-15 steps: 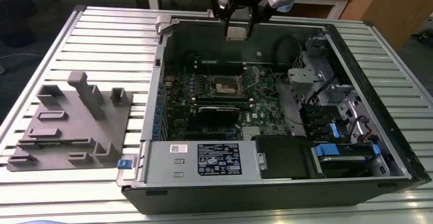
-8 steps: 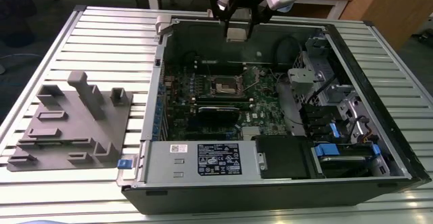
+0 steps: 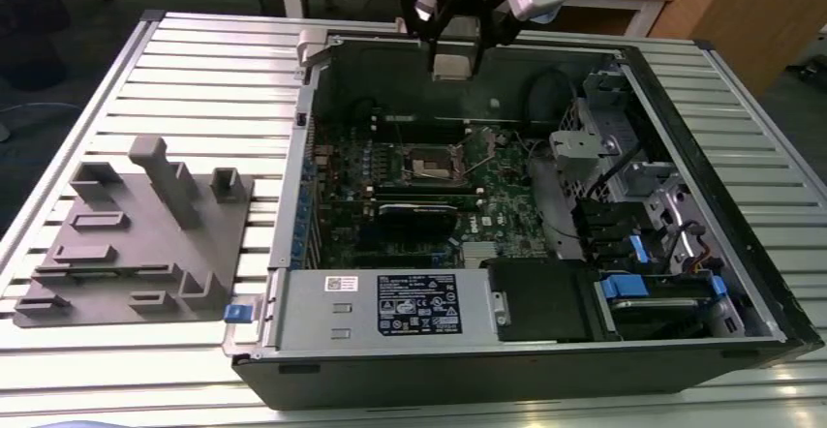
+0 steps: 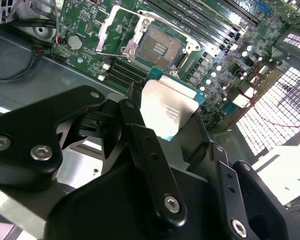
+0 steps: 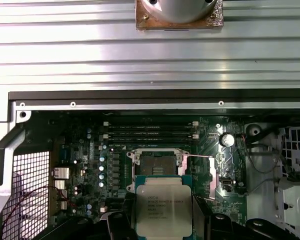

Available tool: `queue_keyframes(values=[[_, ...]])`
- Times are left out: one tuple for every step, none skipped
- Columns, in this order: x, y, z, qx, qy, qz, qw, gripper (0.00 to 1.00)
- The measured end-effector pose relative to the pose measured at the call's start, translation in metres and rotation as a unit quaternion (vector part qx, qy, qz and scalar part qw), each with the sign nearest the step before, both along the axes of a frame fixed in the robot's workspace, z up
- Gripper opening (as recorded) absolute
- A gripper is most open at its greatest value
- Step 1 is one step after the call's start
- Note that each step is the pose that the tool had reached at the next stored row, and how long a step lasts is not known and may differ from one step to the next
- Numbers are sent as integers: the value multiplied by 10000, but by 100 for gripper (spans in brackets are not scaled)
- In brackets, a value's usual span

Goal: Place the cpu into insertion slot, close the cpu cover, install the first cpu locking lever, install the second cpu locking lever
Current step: 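Place the cpu into insertion slot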

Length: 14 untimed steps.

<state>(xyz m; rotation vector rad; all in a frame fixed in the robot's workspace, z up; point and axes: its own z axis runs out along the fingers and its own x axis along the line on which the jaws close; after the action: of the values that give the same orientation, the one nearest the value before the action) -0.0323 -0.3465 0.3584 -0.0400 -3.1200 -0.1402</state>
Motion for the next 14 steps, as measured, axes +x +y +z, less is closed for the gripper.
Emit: queue_keyframes(values=[[0, 0, -9, 0, 0, 0, 10000, 54], [0, 0, -19, 0, 0, 0, 10000, 54], [0, 0, -29, 0, 0, 0, 10000, 54], [0, 0, -37, -1, 0, 0, 10000, 54], [0, 1, -39, -1, 0, 0, 10000, 54], [0, 0, -39, -1, 0, 0, 10000, 54], [0, 0, -40, -1, 0, 0, 10000, 54], [0, 0, -41, -1, 0, 0, 10000, 54], [0, 0, -41, -1, 0, 0, 10000, 54], [0, 0, -41, -1, 0, 0, 10000, 54], [0, 0, -42, -1, 0, 0, 10000, 54], [0, 1, -45, 0, 0, 0, 10000, 54], [0, 1, -49, 1, 0, 0, 10000, 54], [0, 0, -53, 0, 0, 0, 10000, 54]])
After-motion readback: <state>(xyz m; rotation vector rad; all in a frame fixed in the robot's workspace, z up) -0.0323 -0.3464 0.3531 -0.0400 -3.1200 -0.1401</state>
